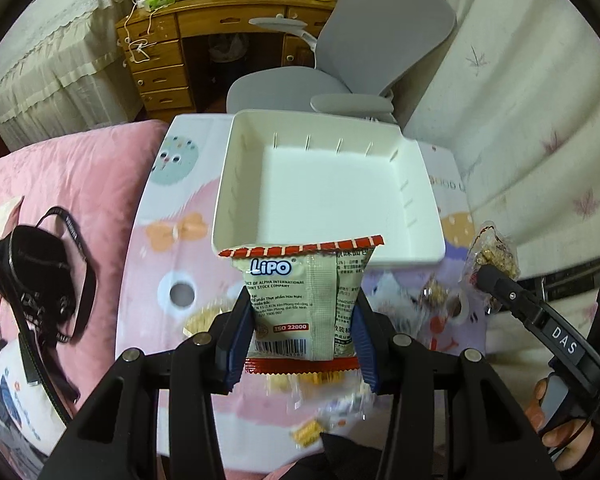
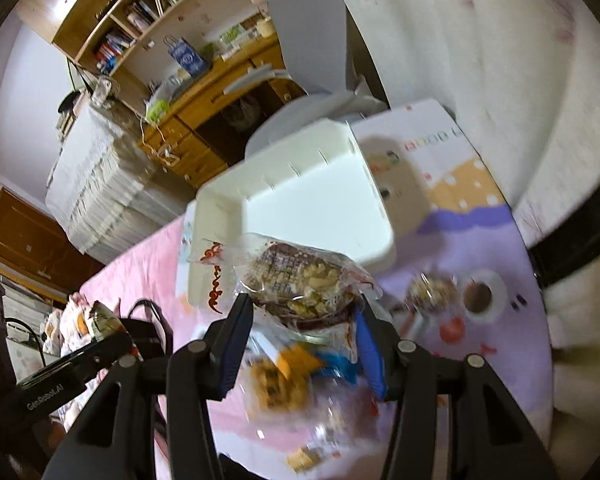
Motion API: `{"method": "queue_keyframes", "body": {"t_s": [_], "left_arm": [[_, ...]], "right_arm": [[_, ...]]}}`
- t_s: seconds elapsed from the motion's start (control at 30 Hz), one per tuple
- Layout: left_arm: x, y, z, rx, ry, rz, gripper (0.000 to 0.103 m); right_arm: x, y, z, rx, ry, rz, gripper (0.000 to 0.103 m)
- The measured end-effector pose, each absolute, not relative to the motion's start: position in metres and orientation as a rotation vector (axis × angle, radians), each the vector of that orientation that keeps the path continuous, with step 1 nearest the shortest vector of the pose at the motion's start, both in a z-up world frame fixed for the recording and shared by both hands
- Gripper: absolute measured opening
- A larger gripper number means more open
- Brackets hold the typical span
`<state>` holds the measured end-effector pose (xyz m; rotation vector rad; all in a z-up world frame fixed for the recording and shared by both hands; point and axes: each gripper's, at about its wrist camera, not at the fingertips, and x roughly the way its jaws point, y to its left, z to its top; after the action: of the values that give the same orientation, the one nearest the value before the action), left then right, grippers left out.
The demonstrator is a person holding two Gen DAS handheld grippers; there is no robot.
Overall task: Organize snacks
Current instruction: 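Carry the LIPO packet into the white tray and open the left gripper, then withdraw both tools from the tray back over the snack pile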
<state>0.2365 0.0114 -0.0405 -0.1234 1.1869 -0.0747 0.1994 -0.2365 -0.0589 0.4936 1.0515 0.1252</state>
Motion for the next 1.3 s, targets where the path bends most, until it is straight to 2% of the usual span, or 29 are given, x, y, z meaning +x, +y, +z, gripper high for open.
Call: {"method": "queue_keyframes", "body": {"t_s": [0.43,0.5,0.57,0.6,0.63,0.67,0.93,1.3], "left_arm": [[0.328,0.020,-0.086,-0.092,1.139,-0.134,0.044],[0.334,0.018,-0.092,-0.085,1.150,-0.125,0.049],[0.336,0.018,-0.095,-0.078,1.166,-0.096,0.071],[0.336,0.017,-0.096,-0.073,1.169,-0.081,0.072],[0.336,0.017,-0.097,-0.063,1.164,-0.069,0.072],[0.333,0.017,-0.095,-0.058,1.162,-0.068,0.072],[0.309,0.018,-0.085,-0.072,1.163,-0.057,0.074],[0.215,0.014,-0.069,-0.091,1.114,-0.031,0.076]], "right_arm": [[0.267,-0.218,-0.086,0.491,1.028,0.094,0.052],[0.272,-0.218,-0.090,0.491,1.029,0.077,0.052],[0.276,-0.220,-0.095,0.510,1.032,0.076,0.059],[0.279,-0.220,-0.099,0.512,1.048,0.065,0.069],[0.280,-0.220,-0.101,0.507,1.062,0.051,0.074],[0.280,-0.221,-0.103,0.507,1.070,0.037,0.077],[0.263,-0.225,-0.100,0.536,1.089,0.047,0.077],[0.195,-0.229,-0.082,0.522,1.043,0.126,0.077]]}}
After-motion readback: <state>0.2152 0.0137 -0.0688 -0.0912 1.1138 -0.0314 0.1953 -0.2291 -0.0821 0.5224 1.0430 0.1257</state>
